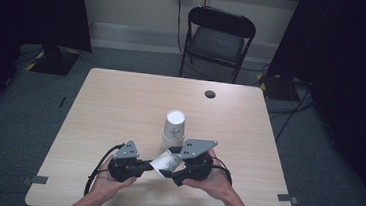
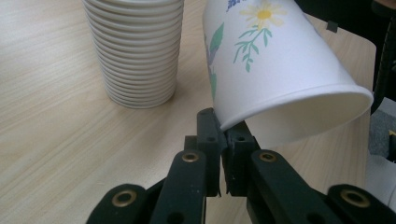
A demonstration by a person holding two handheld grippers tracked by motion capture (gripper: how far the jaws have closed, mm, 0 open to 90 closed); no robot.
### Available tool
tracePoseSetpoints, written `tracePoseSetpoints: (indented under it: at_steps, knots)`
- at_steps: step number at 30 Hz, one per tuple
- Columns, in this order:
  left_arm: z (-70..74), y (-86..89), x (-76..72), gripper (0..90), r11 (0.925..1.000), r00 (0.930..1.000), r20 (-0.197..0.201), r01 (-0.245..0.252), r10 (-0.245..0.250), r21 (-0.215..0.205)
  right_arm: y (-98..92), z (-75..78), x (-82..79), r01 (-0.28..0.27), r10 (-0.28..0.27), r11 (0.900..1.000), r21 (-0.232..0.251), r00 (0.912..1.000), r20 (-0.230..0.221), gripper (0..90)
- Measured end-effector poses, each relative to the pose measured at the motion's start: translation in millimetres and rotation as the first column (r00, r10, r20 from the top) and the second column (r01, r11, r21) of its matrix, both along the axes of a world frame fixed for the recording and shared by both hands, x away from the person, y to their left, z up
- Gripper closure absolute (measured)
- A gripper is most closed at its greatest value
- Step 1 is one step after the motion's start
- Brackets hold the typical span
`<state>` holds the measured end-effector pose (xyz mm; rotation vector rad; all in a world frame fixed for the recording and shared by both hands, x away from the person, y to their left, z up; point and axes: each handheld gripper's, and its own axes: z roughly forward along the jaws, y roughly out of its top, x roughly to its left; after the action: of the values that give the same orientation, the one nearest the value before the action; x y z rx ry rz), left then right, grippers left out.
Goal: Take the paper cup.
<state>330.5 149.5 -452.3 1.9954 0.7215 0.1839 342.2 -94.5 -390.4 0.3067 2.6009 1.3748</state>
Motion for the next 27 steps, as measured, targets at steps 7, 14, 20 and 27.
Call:
tracePoseSetpoints:
  at_steps: [7,14,20,27]
  knots:
    - [-0.4,0.4,0.4,88.0,0.9998,0.9998,-0.020,0.008,-0.008,-0.016,-1.1,-7.4,-1.0,-0.015,0.017,0.998,-0.053,0.9994,0.031,21.8]
    - [-2.9,-0.2,3.0,88.9,0.9994,0.9987,-0.051,0.005,-0.006,-0.035,-1.7,-19.1,-6.2,-0.026,0.036,0.991,-0.128,0.9967,0.073,17.2]
    - [-3.7,0.8,5.1,89.0,0.9995,0.9971,-0.076,0.001,-0.004,-0.032,2.7,-27.5,-10.0,-0.026,0.048,0.980,-0.197,0.9928,0.110,14.2]
    - [-4.0,4.3,7.4,89.1,0.9990,0.9955,-0.094,0.005,-0.009,-0.045,9.6,-31.7,-13.7,-0.042,0.101,0.963,-0.266,0.9725,0.210,14.3]
